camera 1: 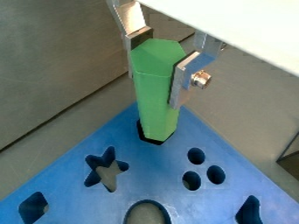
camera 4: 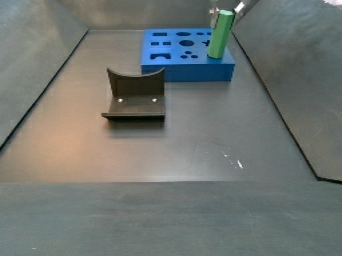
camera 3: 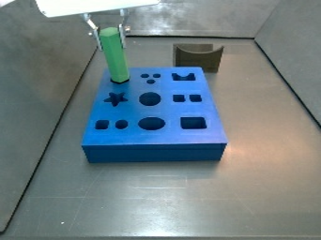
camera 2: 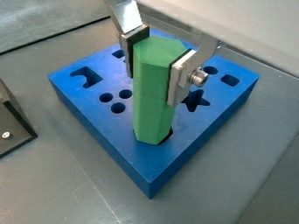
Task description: Insert the hexagon object.
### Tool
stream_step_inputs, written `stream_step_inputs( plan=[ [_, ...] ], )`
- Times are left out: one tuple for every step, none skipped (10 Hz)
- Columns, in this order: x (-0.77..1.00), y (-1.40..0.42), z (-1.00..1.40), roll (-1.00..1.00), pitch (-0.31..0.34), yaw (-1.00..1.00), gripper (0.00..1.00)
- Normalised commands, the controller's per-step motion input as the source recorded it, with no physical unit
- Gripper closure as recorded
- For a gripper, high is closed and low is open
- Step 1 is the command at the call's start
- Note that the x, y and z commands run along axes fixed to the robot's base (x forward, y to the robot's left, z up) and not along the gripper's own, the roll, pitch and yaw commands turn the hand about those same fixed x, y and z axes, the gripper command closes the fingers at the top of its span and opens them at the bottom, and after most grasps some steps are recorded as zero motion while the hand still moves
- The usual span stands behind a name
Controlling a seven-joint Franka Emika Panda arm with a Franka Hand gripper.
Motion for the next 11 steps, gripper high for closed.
stream_step_inputs(
  plan=[
    [0.07, -0.11, -0.17, -0.21, 0.0, -0.01, 1.0],
    [0.07, -0.13, -0.16, -0.24, 0.0, -0.03, 1.0],
    [0.1, -0.01, -0.38, -0.23, 0.0, -0.07, 1.0],
    [0.24, 0.0, -0.57, -0.15, 0.0, -0.16, 1.0],
    [0.35, 0.0, -0.59, -0.15, 0.0, -0.16, 1.0],
    [0.33, 0.0, -0.47, -0.12, 0.0, -0.13, 1.0],
    [0.41, 0.0, -0.41, -0.09, 0.057, -0.13, 1.0],
    [0.36, 0.04, -0.43, -0.11, 0.039, -0.11, 1.0],
    [0.29, 0.01, -0.29, -0.11, 0.024, -0.13, 1.0],
    [0.03, 0.05, -0.03, -0.07, 0.0, -0.03, 1.0],
    [0.0, 0.0, 0.0, 0.0, 0.0, 0.0, 1.0]
  ],
)
